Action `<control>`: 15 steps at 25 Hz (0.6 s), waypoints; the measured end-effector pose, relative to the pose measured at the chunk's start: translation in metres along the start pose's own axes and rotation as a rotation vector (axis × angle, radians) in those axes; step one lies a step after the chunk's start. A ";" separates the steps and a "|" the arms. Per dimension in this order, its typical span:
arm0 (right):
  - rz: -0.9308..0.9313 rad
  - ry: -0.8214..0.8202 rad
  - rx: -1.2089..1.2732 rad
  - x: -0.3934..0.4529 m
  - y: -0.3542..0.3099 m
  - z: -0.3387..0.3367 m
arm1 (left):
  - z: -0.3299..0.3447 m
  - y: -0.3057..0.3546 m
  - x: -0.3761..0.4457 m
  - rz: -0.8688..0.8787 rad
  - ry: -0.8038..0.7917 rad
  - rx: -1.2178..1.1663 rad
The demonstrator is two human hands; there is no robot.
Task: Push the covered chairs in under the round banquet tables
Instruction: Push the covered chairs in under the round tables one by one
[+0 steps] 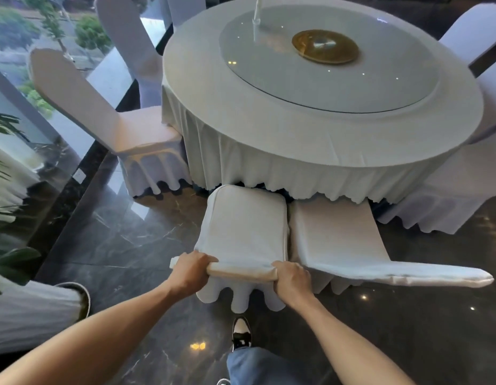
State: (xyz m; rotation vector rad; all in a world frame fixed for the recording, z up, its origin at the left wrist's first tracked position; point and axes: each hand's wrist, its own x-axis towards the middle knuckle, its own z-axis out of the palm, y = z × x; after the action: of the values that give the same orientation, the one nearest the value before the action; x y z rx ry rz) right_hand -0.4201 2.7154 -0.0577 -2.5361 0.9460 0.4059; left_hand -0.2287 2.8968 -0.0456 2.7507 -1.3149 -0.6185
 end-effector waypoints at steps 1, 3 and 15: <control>0.003 0.005 -0.003 0.011 -0.002 -0.006 | -0.005 -0.001 0.011 -0.006 0.004 -0.022; 0.012 -0.002 -0.001 0.030 -0.003 -0.014 | -0.014 -0.005 0.030 0.003 -0.021 -0.049; 0.017 -0.157 0.149 0.062 0.028 -0.053 | -0.032 0.011 0.085 0.154 -0.155 -0.015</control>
State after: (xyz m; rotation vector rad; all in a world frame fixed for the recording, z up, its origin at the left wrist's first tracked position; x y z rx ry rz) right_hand -0.3869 2.6366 -0.0438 -2.3265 0.9038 0.5119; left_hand -0.1777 2.8210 -0.0428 2.6030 -1.5274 -0.8388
